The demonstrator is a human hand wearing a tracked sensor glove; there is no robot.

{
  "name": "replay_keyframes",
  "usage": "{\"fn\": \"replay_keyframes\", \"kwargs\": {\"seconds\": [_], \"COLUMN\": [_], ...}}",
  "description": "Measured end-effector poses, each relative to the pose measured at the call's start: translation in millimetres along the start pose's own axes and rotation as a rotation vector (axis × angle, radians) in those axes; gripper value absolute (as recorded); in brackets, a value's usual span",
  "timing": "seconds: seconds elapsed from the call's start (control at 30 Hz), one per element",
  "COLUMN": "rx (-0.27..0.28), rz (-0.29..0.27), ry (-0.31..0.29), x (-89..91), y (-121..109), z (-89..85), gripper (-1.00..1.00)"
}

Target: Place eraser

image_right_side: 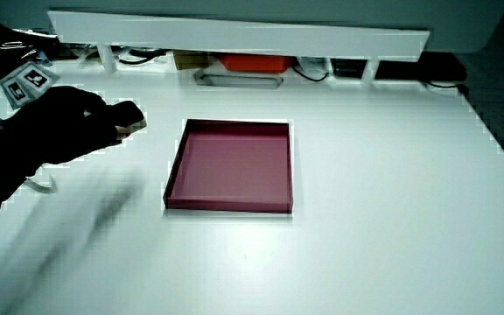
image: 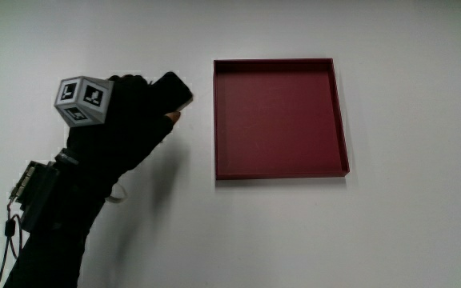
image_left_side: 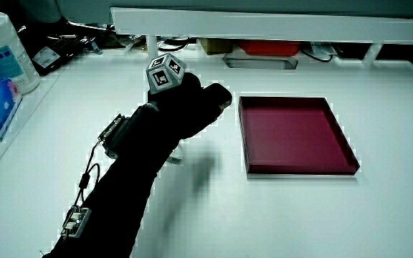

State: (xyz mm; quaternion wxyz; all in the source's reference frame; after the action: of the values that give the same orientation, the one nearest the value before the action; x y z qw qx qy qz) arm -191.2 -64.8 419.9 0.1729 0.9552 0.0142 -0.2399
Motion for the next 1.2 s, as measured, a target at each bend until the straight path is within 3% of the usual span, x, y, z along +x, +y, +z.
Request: {"fn": "replay_keyframes", "kwargs": {"seconds": [0.03,0.17,0.5,0.8,1.03,1.2], "rx": [-0.029,-0.051,-0.11,-0.165,-0.178,-0.172], "rz": [0.034,0.104,0.224,0.25,0.247,0.25], "ry": [0.021,0.03,0.029,0.045,0.038,0.033], "x": [-2.3,-26.4,-76.4,-97.4,-95.6,-96.9], "y": [-1,7,17,18,18,18], "z": [2.9,-6.4,-33.1,-49.4,-47.6,-48.1], "gripper": [0.0,0.0,0.0,0.0,0.0,-0.22]}}
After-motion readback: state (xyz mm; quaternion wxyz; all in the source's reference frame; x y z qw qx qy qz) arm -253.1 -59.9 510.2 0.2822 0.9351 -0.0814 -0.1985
